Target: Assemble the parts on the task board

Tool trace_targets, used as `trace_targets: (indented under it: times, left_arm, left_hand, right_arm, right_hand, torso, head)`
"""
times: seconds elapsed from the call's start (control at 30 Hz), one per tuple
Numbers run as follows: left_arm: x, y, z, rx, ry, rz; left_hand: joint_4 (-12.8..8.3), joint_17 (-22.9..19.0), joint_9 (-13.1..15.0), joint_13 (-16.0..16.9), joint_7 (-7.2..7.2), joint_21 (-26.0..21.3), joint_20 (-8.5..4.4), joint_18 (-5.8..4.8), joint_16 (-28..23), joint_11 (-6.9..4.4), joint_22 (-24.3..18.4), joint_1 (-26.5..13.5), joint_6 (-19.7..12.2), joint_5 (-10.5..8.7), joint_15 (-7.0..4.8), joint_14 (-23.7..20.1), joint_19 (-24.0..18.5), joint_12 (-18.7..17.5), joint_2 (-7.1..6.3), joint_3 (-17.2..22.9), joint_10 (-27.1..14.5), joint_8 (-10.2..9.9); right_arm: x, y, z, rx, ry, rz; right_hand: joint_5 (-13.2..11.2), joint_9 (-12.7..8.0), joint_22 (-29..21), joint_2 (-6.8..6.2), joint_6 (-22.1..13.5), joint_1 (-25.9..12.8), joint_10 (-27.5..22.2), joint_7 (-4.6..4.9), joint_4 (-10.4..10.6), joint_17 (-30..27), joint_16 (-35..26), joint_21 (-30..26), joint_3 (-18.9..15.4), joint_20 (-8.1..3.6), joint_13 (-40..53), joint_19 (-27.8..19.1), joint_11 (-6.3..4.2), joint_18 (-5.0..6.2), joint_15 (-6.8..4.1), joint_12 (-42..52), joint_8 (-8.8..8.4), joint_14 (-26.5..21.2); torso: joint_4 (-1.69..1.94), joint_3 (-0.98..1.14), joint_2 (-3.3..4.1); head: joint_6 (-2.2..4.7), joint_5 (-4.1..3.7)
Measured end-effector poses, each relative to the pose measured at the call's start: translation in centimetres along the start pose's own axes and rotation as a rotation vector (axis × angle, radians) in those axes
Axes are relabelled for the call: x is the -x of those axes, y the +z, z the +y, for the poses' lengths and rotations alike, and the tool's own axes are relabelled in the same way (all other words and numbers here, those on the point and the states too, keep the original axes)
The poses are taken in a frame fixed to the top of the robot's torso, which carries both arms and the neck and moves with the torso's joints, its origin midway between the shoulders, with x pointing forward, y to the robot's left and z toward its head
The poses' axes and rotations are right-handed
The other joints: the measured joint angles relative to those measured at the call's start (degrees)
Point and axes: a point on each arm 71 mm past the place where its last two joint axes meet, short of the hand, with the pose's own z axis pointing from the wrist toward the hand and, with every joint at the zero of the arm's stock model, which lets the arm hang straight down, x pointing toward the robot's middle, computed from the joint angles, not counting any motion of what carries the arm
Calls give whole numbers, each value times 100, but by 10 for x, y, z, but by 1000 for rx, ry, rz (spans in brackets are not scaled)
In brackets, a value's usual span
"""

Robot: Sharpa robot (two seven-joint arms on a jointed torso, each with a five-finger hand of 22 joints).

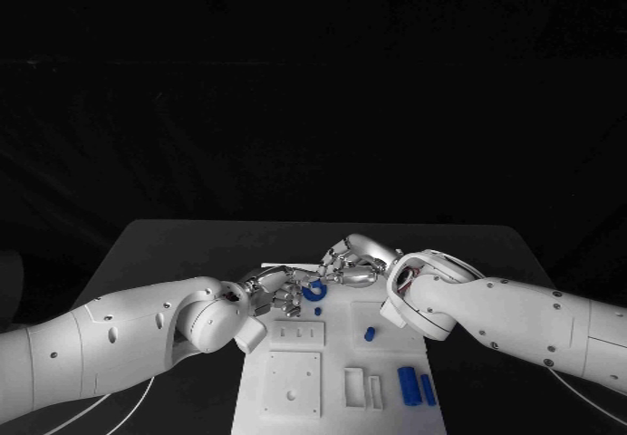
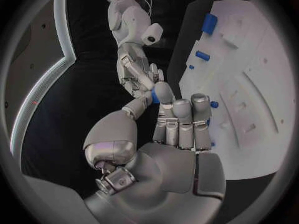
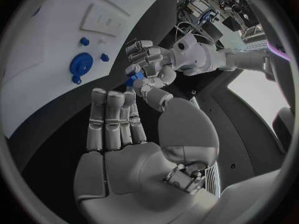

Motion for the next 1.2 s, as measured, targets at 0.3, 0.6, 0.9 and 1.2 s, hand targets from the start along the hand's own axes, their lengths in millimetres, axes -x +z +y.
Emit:
trace_targets:
  times: [0.3, 0.6, 0.9, 1.2]
  left_arm:
    - [2, 0, -1, -11, 38, -7]
    - [6, -2, 0, 8, 231, -26]
    - [2, -1, -6, 101, 475, -42]
    - [-11, 2, -9, 184, 721, -74]
  left_hand:
    - [-5, 0, 5, 0, 3, 0, 0, 1, 18, 0, -1, 6, 1, -42, 11, -11, 0, 0, 6, 5, 1, -11]
    - [-61, 0, 13, -8, -42, 23, -20, 0, 44, -31, -2, 27, 54, -110, 7, -7, 65, 0, -14, 60, 36, 6]
    - [-104, -5, 36, -41, -73, 45, -74, -46, 68, -105, -33, 45, 155, 274, 7, -6, 241, -26, -32, 23, 230, 89]
    - [-121, -16, 51, -48, -76, 86, -153, -52, 68, -157, -68, 75, 319, 545, 22, 112, 424, -59, -62, 9, 408, 156]
  right_arm:
    - [7, -5, -11, -18, 13, -27]
    - [46, -16, -46, -88, 95, -194]
    - [88, -22, -76, -145, 104, -324]
    - [110, -20, -83, -150, 91, -377]
  right_hand:
    - [0, 9, 0, -71, -67, -10, -96, 58, -15, -9, -26, -7, 21, 32, 0, -95, 47, -1, 27, -28, -47, -113]
    - [226, -24, -15, -350, -473, -239, -443, 250, 13, -336, -542, -406, -492, 278, -296, -545, 257, -45, 263, -459, -299, -490]
    - [535, -24, -16, -350, -513, -238, -442, 277, 0, -444, -584, -488, -665, 330, -430, -596, 257, 38, 281, -492, -333, -509]
    - [608, -23, -16, -341, -512, -184, -442, 277, -15, -462, -584, -488, -681, 338, -464, -604, 257, 44, 294, -514, -333, -520]
  torso:
    - [-2, 1, -1]
    - [-5, 1, -6]
    - [-12, 5, -8]
    - [-5, 20, -10]
  head:
    - [-2, 6]
    - [-16, 28]
    - [-53, 39]
    - [-129, 48]
